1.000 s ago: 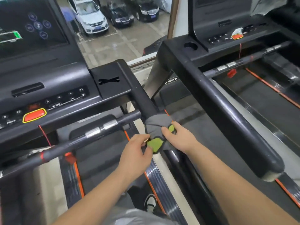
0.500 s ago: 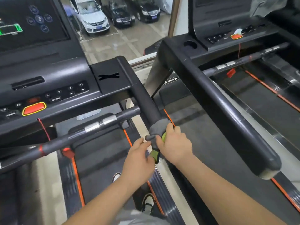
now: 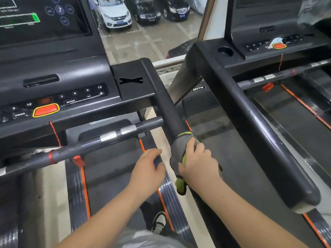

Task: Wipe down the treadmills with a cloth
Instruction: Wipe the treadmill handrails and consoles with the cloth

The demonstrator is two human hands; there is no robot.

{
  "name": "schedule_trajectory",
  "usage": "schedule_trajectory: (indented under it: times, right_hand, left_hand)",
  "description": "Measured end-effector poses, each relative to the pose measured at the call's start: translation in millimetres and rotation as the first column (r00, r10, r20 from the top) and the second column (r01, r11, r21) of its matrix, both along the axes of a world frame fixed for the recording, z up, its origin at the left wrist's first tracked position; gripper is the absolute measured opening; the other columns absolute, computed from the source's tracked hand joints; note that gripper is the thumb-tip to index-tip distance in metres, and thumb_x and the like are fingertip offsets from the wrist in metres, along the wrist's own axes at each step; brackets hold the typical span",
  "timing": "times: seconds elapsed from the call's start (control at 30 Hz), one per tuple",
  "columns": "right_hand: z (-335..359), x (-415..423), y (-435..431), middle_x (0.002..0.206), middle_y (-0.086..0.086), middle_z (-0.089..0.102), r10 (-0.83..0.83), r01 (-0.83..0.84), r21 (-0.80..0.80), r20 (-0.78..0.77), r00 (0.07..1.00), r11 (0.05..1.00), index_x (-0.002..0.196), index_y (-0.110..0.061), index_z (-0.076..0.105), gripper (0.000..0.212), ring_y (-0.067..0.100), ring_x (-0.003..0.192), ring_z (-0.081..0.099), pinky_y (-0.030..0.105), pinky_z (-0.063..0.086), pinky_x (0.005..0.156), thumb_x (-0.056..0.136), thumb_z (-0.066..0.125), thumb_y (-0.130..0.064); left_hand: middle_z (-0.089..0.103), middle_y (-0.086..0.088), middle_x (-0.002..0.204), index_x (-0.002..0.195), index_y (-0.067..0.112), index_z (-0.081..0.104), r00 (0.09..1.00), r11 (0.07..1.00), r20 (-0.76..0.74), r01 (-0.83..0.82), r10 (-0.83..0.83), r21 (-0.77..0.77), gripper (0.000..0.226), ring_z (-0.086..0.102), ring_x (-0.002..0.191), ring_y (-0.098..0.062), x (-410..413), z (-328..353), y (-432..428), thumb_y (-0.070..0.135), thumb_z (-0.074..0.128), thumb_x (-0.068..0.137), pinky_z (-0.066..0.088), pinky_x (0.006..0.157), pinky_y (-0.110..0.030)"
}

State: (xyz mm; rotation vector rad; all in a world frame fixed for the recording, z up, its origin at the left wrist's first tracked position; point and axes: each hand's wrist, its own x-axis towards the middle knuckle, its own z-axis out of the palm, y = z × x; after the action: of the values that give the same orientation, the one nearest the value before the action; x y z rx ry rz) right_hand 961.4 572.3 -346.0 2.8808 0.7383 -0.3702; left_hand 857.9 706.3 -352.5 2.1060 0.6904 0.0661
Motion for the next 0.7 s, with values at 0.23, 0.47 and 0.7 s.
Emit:
schedule_trajectory:
  times: [0.23,0.47,0.7]
  right_hand:
    - [-9,33,60,0.140,0.030,0.039,-0.059,0.063,-0.189,0.029,0.998,0.980,0.153,0.010,-0.001,0.086,0.048,0.115,0.055,0.058,0.057,0.079,0.104,0.045,-0.044]
    - [13,101,92,0.129,0.012,0.060,-0.054,0.113,0.311,-0.195,0.979,0.944,0.144,-0.016,0.038,0.077,0.036,0.113,0.063,0.046,0.052,0.091,0.088,0.051,-0.068]
    - [23,43,-1,0.109,0.007,0.065,-0.098,0.158,0.199,-0.281,0.955,0.967,0.125,-0.021,0.048,0.064,0.034,0.105,0.064,0.039,0.049,0.079,0.084,0.056,-0.070]
  left_hand:
    - [0.057,0.013,0.133,0.138,0.019,0.060,0.998,0.997,0.035,-0.044,0.046,-0.063,0.046,0.053,0.127,-0.006,3,-4,7,0.011,0.062,0.093,0.037,0.106,-0.017]
    - [0.057,0.016,0.122,0.134,0.025,0.062,0.998,0.997,0.054,-0.038,0.041,-0.071,0.043,0.055,0.115,-0.002,4,7,24,0.010,0.060,0.093,0.039,0.096,-0.009]
    - [0.054,0.014,0.131,0.139,0.019,0.059,0.999,0.993,0.028,-0.018,0.022,-0.113,0.044,0.052,0.123,-0.003,2,-7,9,0.011,0.060,0.096,0.034,0.104,-0.015]
